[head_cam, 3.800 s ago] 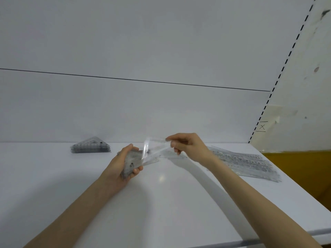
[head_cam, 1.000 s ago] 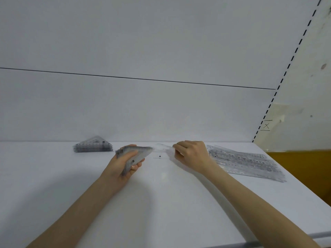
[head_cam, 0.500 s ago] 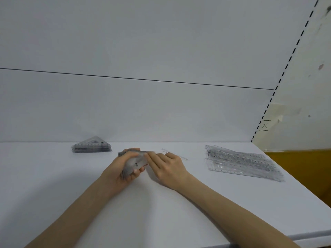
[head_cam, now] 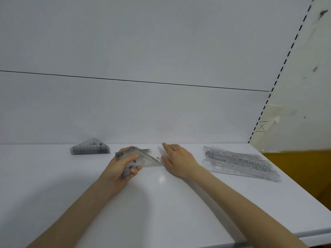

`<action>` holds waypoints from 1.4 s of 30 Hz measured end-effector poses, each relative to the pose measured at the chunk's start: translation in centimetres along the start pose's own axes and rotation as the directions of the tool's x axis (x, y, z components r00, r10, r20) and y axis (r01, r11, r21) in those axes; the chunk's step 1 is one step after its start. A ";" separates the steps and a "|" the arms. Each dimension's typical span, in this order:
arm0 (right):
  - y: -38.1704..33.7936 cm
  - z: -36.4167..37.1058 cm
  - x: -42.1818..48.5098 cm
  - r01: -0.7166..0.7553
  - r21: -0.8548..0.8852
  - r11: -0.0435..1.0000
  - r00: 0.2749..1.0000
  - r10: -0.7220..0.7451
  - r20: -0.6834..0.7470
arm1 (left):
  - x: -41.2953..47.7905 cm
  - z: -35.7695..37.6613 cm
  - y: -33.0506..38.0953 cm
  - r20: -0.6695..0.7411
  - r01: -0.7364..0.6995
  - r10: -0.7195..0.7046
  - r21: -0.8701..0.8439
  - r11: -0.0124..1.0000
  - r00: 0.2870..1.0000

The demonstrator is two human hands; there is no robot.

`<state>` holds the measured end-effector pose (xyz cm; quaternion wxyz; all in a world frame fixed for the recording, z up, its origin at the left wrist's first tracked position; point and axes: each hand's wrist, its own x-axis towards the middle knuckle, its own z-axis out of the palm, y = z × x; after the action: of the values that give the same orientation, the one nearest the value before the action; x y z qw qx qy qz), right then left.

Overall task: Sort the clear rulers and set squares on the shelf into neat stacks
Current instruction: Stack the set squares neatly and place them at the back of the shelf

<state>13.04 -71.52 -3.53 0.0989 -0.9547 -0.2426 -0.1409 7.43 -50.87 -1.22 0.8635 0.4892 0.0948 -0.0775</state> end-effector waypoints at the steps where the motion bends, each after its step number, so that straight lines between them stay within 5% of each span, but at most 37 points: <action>1: 0.4 0.1 -0.2 0.019 0.004 1.000 0.997 -0.019 0.075 | 0.0 0.0 0.0 -0.008 -0.004 0.004 -0.001 1.000 1.000; 8: 0.5 -1.0 -0.8 0.123 0.029 0.992 0.984 -0.125 0.128 | 0.0 -0.1 0.2 0.002 -0.014 0.014 -0.013 1.000 1.000; 14: 0.5 -0.9 -0.1 0.240 -0.210 0.948 0.964 -0.206 0.171 | -0.2 0.1 0.4 0.008 -0.072 0.073 -0.072 0.995 0.997; 25: 0.2 -0.7 -3.8 0.382 -0.107 0.918 0.922 -0.386 -0.016 | 0.5 -0.3 0.0 -0.001 -0.089 0.090 -0.126 0.988 0.996; 31: -0.7 -1.5 -5.4 0.336 -0.015 0.942 0.941 -0.335 0.055 | 0.1 -0.2 -0.1 0.004 -0.056 0.057 -0.065 0.996 0.998; 42: -5.1 -4.7 -12.5 0.467 0.005 0.884 0.881 -0.466 0.076 | -2.9 1.0 0.2 -0.084 -0.086 0.082 -0.048 0.995 0.993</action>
<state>-1.04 -73.78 -2.46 0.0463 -0.8736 -0.4677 -0.1263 4.71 -51.48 0.14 0.8738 0.4730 0.1113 -0.0184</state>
